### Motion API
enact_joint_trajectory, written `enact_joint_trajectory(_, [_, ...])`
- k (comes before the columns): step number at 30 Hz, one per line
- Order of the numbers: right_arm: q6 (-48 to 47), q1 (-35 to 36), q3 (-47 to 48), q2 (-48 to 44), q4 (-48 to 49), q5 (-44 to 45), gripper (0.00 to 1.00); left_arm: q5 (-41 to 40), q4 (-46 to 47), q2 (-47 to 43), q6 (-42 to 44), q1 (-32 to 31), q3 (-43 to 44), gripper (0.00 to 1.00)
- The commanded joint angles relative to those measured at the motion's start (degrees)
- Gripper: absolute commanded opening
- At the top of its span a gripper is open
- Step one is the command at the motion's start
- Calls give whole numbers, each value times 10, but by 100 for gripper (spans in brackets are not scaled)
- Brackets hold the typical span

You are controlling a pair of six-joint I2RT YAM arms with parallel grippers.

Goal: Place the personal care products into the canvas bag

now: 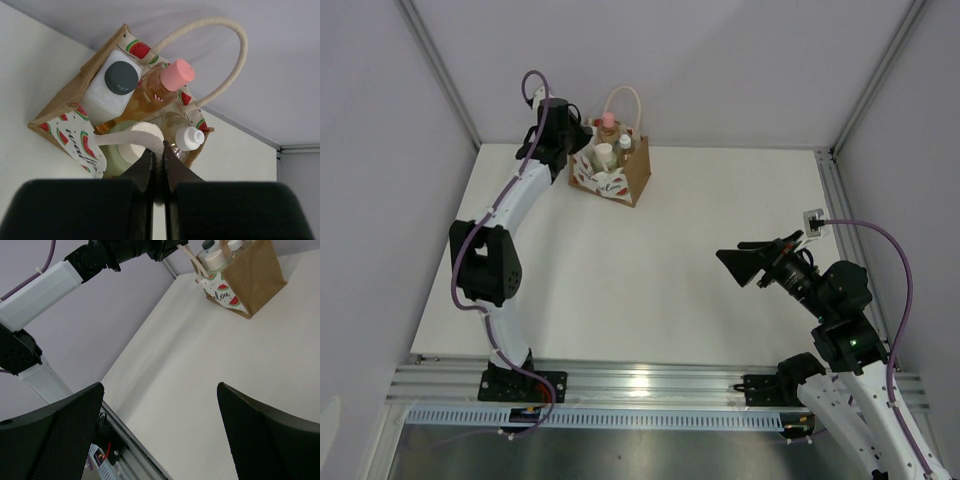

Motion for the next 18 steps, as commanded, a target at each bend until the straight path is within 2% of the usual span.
enact_joint_trajectory(1, [-4, 3, 5, 1, 11, -2, 99, -8, 153, -37, 40, -9, 12, 1])
enact_joint_trajectory(10, [0, 4, 3, -1, 13, -6, 99, -2, 148, 9, 68, -10, 94, 1])
enact_joint_trajectory(13, [-4, 5, 2, 3, 12, -1, 99, 5, 174, 5, 66, -10, 78, 1])
enact_joint_trajectory(16, [-2, 4, 2, 6, 14, -3, 100, -5, 245, -11, 60, -11, 27, 1])
enact_joint_trajectory(18, [2, 6, 0, 6, 18, -7, 99, -13, 225, 0, 48, -11, 65, 1])
